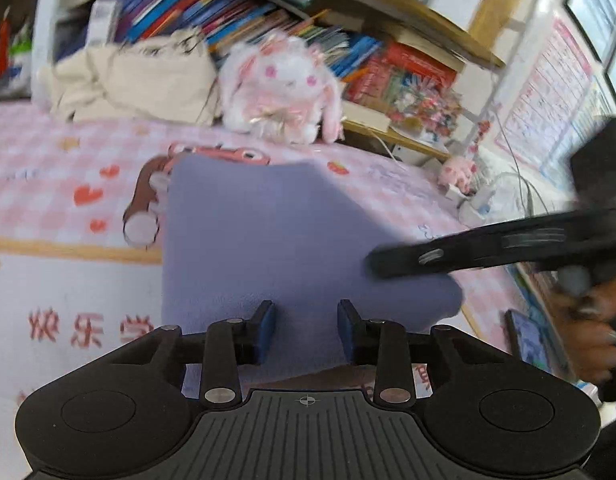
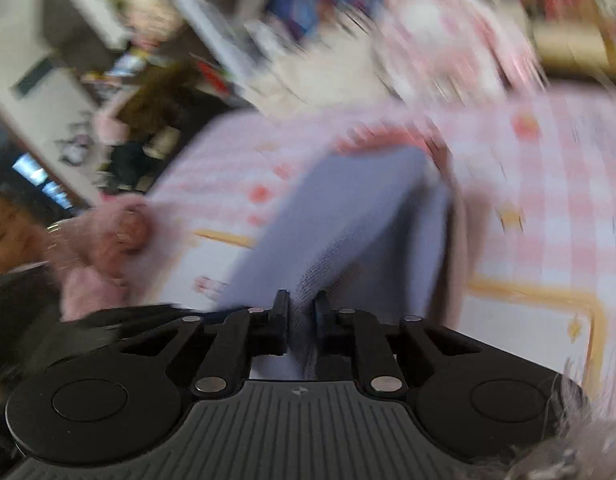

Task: Fold clothes
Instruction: 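Grasp the edge of the folded sweater with both grippers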

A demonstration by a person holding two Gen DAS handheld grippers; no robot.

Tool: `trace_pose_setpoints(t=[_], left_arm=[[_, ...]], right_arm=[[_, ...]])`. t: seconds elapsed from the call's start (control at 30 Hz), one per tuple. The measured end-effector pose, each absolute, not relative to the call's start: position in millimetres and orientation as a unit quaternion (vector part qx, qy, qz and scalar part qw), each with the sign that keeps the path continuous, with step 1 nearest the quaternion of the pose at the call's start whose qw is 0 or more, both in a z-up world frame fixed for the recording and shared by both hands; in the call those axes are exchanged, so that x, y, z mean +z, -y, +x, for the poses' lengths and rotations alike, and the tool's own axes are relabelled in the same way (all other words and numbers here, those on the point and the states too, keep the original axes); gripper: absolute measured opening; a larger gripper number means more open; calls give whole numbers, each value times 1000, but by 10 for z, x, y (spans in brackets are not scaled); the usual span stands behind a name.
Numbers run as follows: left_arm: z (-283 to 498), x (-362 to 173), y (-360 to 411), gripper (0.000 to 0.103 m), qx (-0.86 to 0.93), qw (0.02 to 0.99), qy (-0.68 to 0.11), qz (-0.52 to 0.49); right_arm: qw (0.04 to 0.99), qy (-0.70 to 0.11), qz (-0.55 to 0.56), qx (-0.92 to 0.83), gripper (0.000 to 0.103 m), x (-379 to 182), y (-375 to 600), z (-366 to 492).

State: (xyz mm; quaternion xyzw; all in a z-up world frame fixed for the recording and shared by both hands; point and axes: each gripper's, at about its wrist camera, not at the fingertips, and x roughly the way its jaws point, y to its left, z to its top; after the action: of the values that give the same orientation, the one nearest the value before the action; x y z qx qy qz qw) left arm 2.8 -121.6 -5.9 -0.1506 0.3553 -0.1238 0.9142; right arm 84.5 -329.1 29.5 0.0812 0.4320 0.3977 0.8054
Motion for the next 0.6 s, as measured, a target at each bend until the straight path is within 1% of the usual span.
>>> trace_pose_setpoints(t=[0.07,0.13,0.17,0.23,0.33,0.37,0.43,0.47,0.5,0.57,0.6], left_arm=[[46,-95,1197,33,-123,909,-361,-168],[64,-146,1216,34,-123,905,-372,-167],[66,-162,1228,35,-127,903,-375,-166],[63,-154,1261,37,-127,904,-379,-153],[9,-47,1304,37,-117,913,-373,-117],[-9,-2,1315,37,-111,918,-367,-104],[-43,102,1304,45,-93,930,-346,-86],[-53,146,1287,45,-85,935,-335,-81],[-53,179,1259,46,-80,938,-327,-83],[-25,213,1198,46,-71,941,-318,-93],[0,210,1175,46,-67,941,-318,-98]], right_arm=[[810,-414,64,411,10,342,3332,722],[813,-436,36,384,10,130,3341,721],[810,-462,30,360,10,-52,3351,779],[798,-485,71,350,10,-219,3410,854],[795,-483,68,360,11,-142,3392,867],[794,-482,66,364,13,-114,3385,870],[794,-475,85,369,18,-54,3436,889],[795,-470,100,370,33,-20,3462,938],[796,-469,108,368,46,-8,3455,979],[795,-473,117,361,47,-31,3413,1089],[793,-479,119,356,45,-69,3377,1163]])
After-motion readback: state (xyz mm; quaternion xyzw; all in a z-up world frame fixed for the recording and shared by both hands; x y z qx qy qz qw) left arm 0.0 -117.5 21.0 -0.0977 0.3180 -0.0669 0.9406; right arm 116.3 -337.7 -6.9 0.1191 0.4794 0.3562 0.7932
